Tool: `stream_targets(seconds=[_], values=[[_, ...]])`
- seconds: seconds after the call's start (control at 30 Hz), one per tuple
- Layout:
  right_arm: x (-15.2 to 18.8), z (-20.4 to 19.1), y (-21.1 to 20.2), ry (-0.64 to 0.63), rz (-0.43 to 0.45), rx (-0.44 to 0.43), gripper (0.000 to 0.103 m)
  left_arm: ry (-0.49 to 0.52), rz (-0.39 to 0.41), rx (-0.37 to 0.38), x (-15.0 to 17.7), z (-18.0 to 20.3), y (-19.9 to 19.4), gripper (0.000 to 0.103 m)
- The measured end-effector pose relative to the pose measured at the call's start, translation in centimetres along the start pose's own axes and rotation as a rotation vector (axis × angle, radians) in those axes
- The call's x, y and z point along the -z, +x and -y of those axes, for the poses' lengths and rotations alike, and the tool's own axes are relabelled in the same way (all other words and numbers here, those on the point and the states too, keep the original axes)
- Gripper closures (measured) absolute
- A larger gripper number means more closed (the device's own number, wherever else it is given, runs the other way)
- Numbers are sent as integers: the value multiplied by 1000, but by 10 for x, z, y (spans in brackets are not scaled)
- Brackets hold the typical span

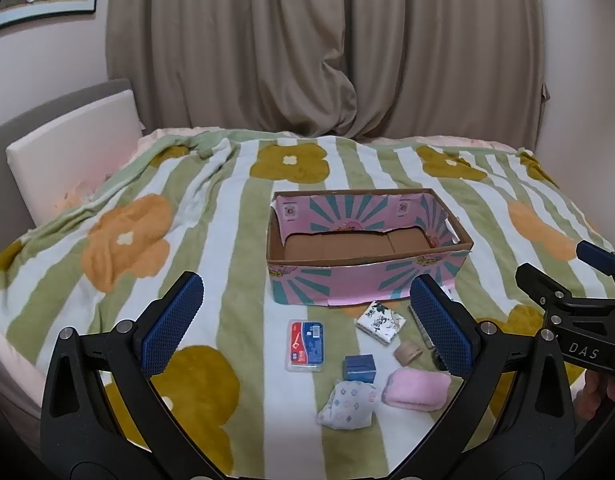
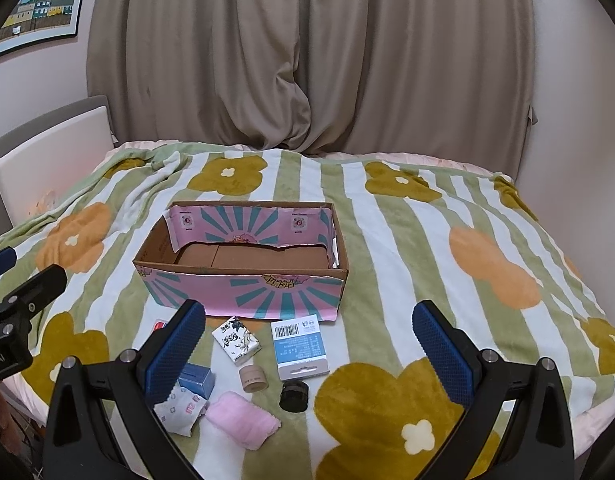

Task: Organize objects

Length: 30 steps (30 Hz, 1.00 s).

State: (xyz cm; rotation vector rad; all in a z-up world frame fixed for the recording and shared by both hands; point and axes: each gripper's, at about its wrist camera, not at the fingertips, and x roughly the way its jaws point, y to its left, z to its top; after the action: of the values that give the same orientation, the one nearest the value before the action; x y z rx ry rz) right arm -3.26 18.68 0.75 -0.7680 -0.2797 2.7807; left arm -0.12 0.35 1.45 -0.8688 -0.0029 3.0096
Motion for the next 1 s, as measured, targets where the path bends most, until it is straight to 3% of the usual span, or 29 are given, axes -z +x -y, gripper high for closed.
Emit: stream_targets(seconds=[1.0], values=[[0, -5, 4, 4, -12, -3, 0, -19, -11, 2, 0, -2, 3, 0]])
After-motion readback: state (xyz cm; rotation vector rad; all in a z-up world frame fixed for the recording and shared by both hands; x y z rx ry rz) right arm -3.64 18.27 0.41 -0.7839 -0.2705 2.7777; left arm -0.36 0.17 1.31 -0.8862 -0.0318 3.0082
